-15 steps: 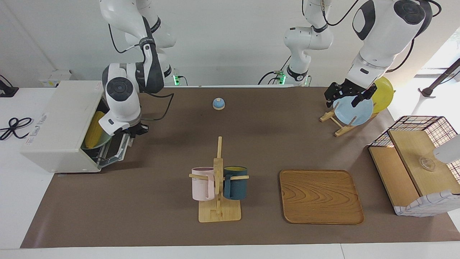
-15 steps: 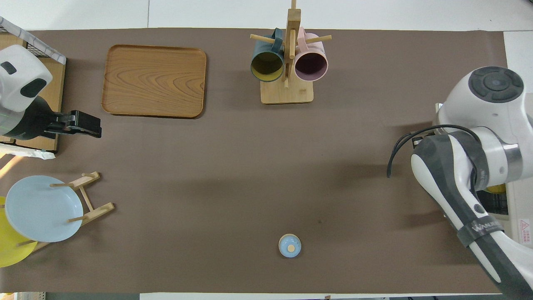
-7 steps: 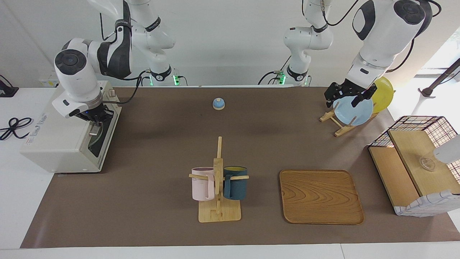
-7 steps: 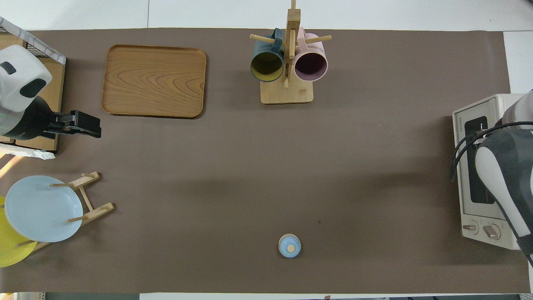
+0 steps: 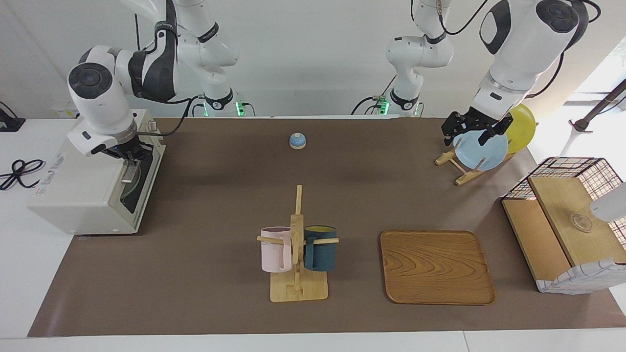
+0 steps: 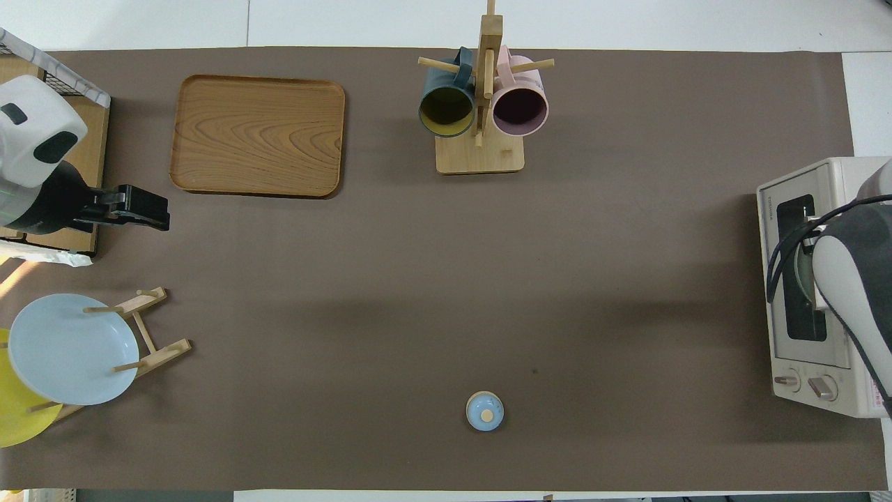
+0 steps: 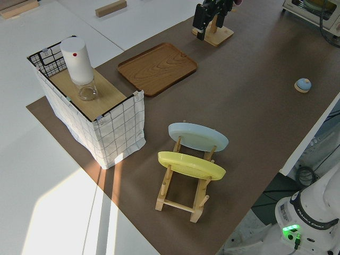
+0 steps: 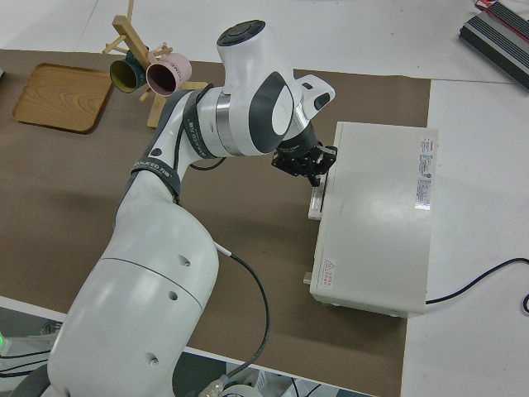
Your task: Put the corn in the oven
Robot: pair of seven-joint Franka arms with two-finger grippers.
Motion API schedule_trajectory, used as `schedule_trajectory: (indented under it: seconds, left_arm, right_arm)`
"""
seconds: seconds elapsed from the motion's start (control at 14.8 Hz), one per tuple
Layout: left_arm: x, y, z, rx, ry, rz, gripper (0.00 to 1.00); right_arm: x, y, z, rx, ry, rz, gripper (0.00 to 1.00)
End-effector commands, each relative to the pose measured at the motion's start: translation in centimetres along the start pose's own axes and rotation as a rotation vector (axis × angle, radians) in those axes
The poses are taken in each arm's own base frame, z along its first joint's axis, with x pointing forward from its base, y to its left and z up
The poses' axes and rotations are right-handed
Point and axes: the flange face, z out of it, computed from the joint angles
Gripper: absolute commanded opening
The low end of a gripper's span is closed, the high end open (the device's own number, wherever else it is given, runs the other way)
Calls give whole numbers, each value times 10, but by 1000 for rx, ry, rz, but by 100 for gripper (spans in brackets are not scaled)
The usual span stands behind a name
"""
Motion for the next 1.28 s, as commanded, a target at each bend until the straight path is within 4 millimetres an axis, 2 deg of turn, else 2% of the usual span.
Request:
schedule_trajectory:
  seconds: [0.0, 0.07, 0.13, 0.27, 0.4, 0.54, 0.67, 0.94, 1.08, 1.21]
  left_arm:
    - [-4, -4, -5, -9, 0, -1, 100]
    - [-4, -4, -5, -9, 0, -1, 100]
    - [-4, -4, -5, -9, -2, -1, 100]
    - [-4, -4, -5, -9, -2, -1, 100]
    - [-4, -4, -5, -9, -2, -1, 100]
    - [-4, -4, -5, -9, -2, -1, 100]
    - [-4, -4, -5, -9, -2, -1, 100]
    - [-4, -4, -5, -9, -2, -1, 100]
    - [-4, -4, -5, -9, -2, -1, 100]
    - [-4, -4, -5, -9, 0, -1, 100]
  right_arm:
    - [-3, -2, -43, 123, 54, -28, 76]
    - [-2, -8, -49, 174, 70, -28, 100]
    - [-2, -12, -55, 207, 84, -27, 100]
    - [2, -41, -77, 218, 122, -73, 100]
    - [5, -65, -88, 212, 139, -113, 100]
    - [2, -71, -94, 218, 124, -118, 100]
    - [1, -89, -103, 224, 130, -100, 100]
    - [5, -93, -106, 233, 141, -90, 100]
    - [4, -90, -116, 254, 151, -85, 100]
    - [7, -88, -115, 262, 152, -79, 100]
